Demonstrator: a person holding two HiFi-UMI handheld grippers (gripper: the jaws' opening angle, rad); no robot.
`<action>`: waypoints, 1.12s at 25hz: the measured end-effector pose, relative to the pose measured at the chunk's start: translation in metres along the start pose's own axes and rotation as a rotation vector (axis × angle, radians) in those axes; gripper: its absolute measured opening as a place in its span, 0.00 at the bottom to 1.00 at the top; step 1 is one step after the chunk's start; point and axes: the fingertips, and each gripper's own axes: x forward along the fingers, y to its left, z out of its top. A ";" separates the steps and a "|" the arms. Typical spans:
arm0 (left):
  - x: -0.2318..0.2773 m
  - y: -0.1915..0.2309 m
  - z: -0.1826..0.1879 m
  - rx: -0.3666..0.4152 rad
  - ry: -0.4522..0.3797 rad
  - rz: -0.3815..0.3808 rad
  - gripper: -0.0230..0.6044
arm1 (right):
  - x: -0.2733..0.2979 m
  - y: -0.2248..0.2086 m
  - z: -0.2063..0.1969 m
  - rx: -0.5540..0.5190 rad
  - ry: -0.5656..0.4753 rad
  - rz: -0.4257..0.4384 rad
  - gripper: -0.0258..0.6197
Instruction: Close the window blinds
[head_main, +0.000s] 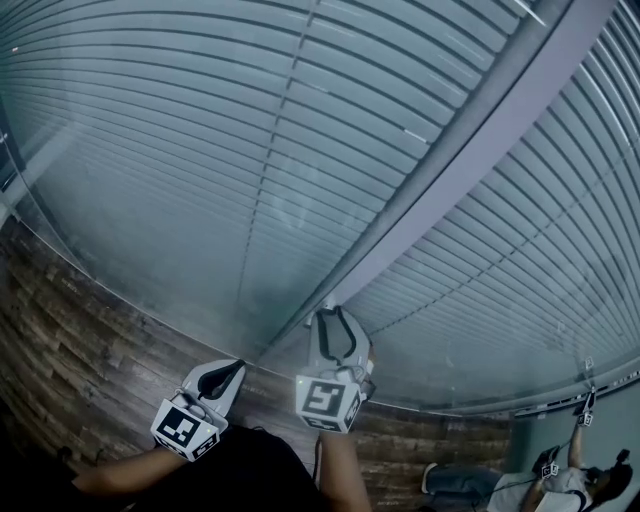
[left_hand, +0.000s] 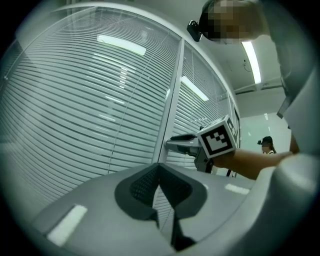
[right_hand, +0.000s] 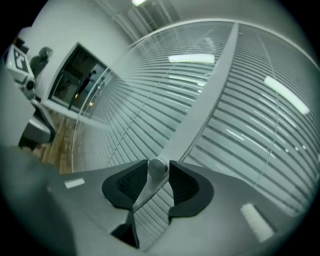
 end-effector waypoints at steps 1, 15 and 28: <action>0.001 -0.003 0.000 -0.003 0.001 0.003 0.03 | -0.004 -0.002 0.001 0.060 -0.028 0.009 0.25; 0.020 -0.067 -0.030 0.003 0.042 -0.050 0.03 | -0.080 -0.011 -0.052 0.549 -0.209 0.037 0.08; 0.046 -0.117 -0.052 0.031 0.032 -0.129 0.03 | -0.148 -0.027 -0.080 0.519 -0.239 -0.081 0.04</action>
